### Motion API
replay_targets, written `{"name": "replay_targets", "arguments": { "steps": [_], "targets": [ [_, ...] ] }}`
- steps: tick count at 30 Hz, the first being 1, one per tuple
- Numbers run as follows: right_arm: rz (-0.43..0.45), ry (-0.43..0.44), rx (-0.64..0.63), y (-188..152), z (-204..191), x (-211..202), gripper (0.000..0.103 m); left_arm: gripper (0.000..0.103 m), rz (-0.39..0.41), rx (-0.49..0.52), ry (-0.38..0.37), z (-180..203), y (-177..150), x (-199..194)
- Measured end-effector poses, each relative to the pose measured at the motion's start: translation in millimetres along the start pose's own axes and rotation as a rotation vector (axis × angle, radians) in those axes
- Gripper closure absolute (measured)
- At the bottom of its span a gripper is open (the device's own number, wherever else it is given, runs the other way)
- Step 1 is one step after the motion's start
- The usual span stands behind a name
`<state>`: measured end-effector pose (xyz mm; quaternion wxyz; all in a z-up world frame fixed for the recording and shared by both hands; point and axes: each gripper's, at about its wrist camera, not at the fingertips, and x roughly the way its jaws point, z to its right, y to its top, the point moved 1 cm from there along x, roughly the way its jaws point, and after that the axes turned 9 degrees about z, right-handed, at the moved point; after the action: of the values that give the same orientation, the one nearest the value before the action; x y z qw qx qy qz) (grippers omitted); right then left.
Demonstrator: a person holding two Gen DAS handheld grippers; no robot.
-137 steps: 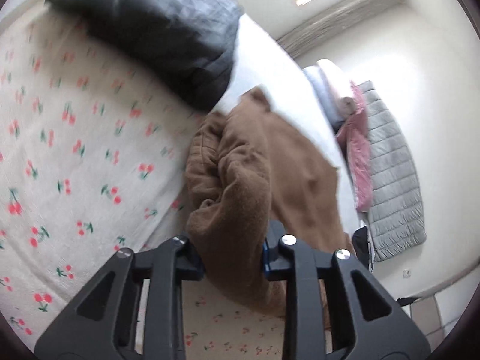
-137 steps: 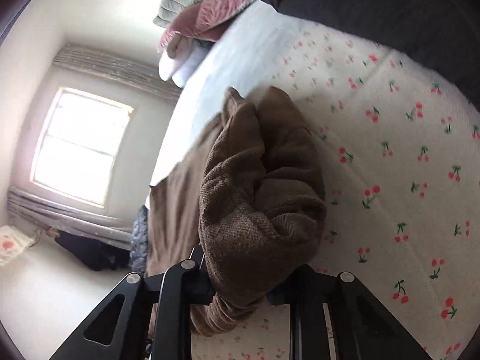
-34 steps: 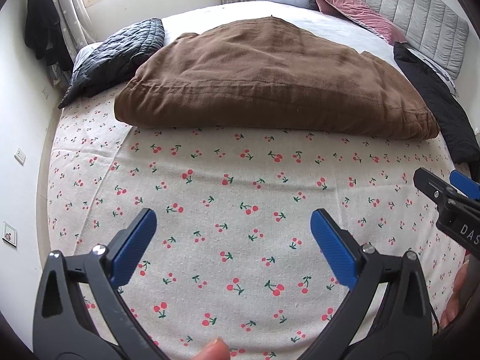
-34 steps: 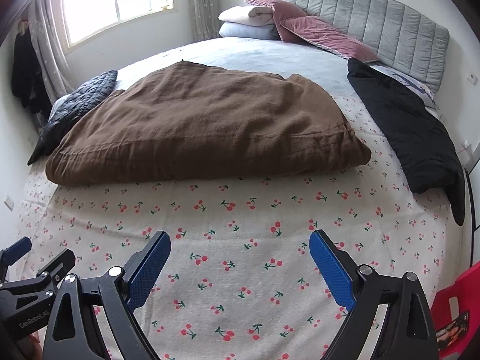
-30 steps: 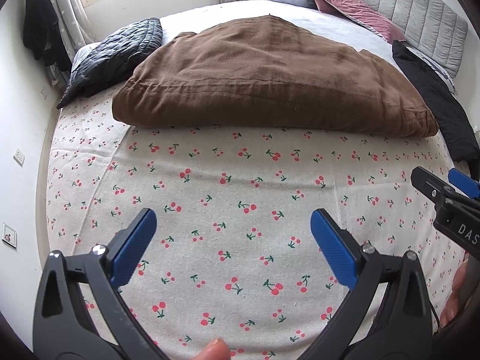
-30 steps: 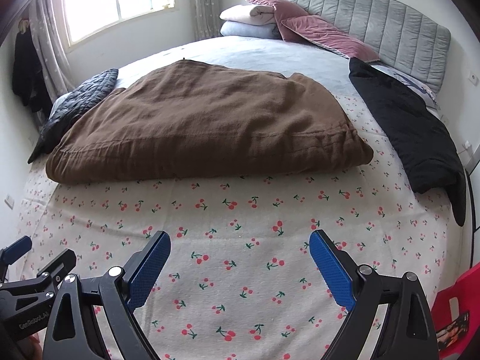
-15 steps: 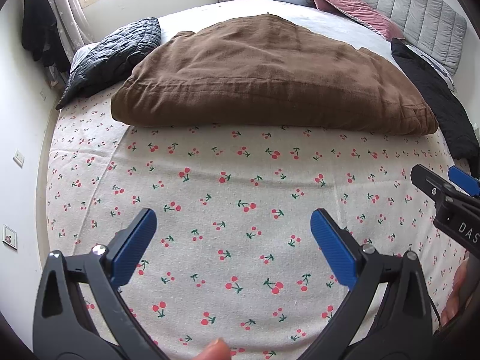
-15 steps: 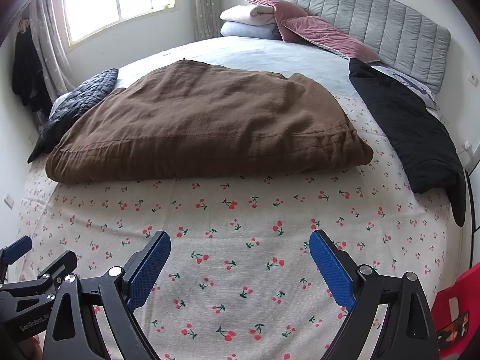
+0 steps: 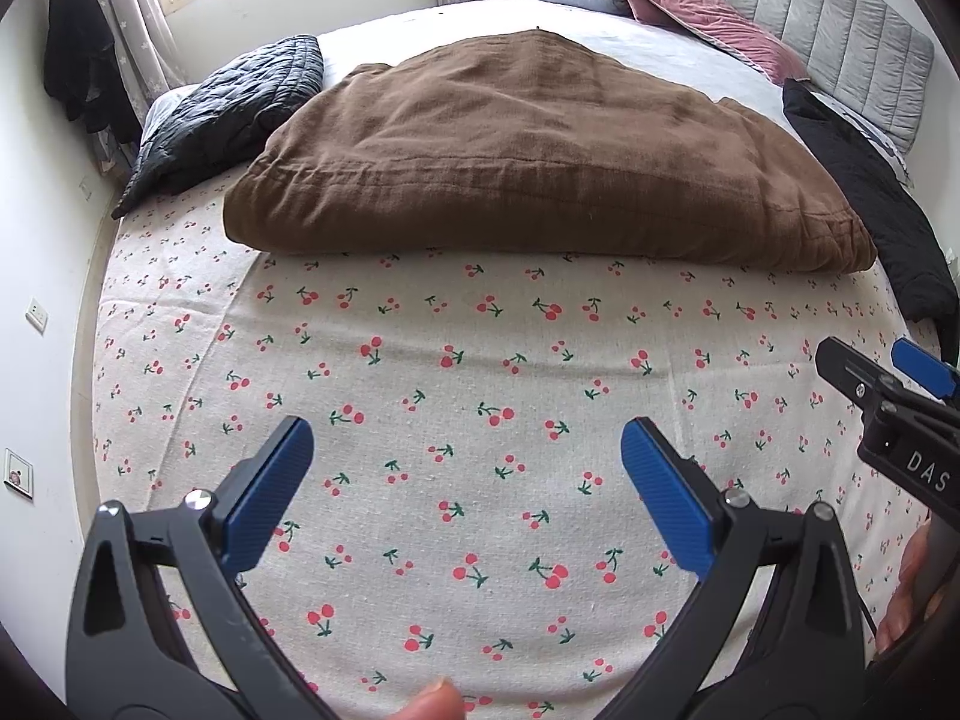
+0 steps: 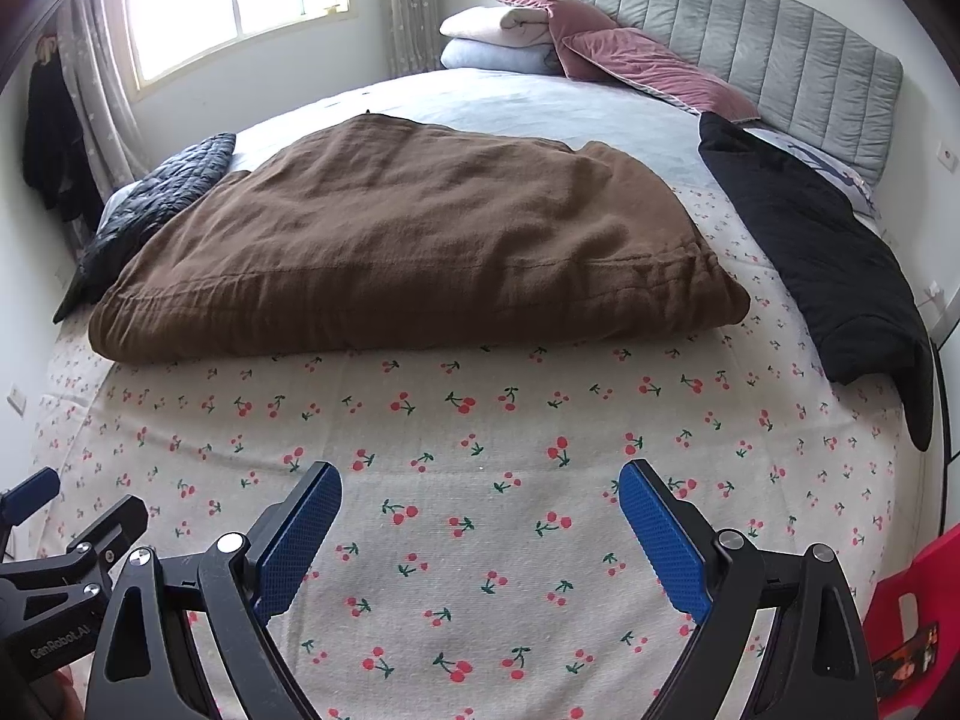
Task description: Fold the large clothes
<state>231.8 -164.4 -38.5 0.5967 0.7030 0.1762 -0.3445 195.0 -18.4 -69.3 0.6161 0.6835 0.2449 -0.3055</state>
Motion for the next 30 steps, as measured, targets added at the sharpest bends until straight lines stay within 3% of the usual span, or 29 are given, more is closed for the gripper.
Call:
{"name": "replay_targets", "arguments": {
  "steps": [30],
  "targets": [
    [-0.008,0.011,-0.011,-3.1,-0.1,3.5,0.008,0.001,-0.011,-0.011,-0.001,-1.4,-0.5,-2.0]
  ]
}}
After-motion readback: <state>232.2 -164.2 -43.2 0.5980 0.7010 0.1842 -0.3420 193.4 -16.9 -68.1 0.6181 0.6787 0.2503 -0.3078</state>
